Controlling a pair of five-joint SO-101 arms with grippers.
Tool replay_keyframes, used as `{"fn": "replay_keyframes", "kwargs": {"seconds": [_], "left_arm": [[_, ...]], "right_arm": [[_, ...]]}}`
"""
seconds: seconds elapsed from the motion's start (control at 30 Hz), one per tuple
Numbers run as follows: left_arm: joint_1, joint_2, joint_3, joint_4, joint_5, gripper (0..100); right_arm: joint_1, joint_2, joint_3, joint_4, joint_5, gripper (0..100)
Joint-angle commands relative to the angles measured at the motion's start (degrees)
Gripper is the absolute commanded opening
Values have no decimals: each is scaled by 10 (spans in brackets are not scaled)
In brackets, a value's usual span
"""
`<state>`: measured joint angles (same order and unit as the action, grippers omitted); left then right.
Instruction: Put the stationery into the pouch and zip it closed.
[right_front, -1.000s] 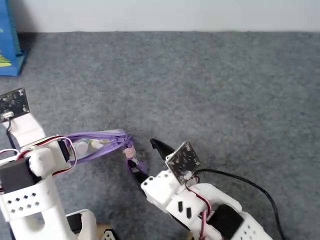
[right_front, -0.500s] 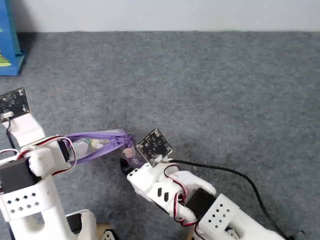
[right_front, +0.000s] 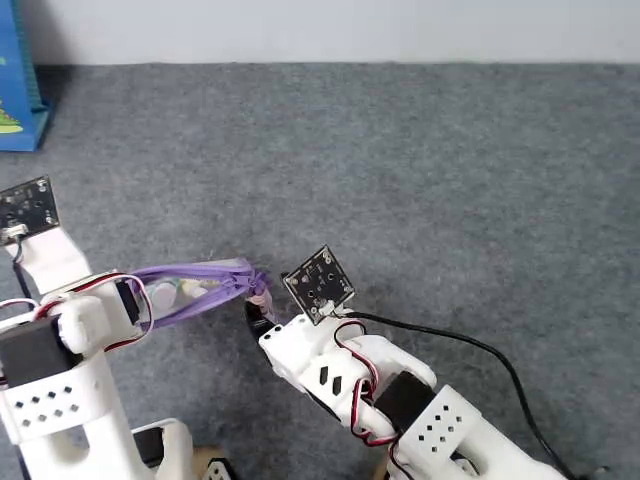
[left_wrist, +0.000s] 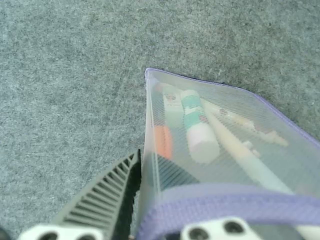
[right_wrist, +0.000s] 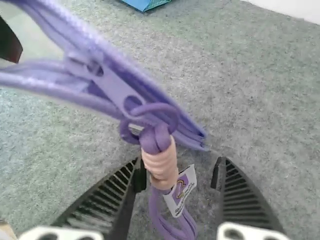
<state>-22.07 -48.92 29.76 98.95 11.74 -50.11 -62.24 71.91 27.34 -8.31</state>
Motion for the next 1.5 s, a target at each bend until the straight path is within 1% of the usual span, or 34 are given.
{"fn": "replay_keyframes", "kwargs": {"seconds": [0.0, 0.07, 0.2, 0.43, 0.5, 0.6, 0.67, 0.87, 1.07, 1.17, 1.37, 1.47], "left_arm": [[-8, 4, 25, 10, 6, 13], [-8, 4, 25, 10, 6, 13], [-8, 4, 25, 10, 6, 13], [-7, 4, 25, 10, 6, 13], [-7, 4, 25, 10, 6, 13], [-7, 4, 26, 10, 6, 13], [-8, 4, 26, 10, 6, 13], [-8, 4, 25, 10, 4, 13], [2, 2, 17, -16, 4, 13], [52, 5, 2, -33, 4, 15], [229, 6, -13, -71, 18, 15], [287, 6, -12, -110, 42, 17]], "right_arm": [[8, 7, -70, -11, -8, 155], [8, 7, -77, -11, -8, 139], [8, 8, -79, -11, -5, 154], [8, 9, -76, -8, -6, 149], [8, 9, -76, -6, -6, 120], [8, 7, -76, -6, -4, 9], [8, 2, -76, 0, -4, 20], [10, -30, -76, 69, -4, 9], [7, -168, -76, 183, -2, 8], [7, -225, -76, 240, 13, 8], [-28, -290, -77, 325, 13, 8], [-51, -328, -77, 357, 13, 8]]}}
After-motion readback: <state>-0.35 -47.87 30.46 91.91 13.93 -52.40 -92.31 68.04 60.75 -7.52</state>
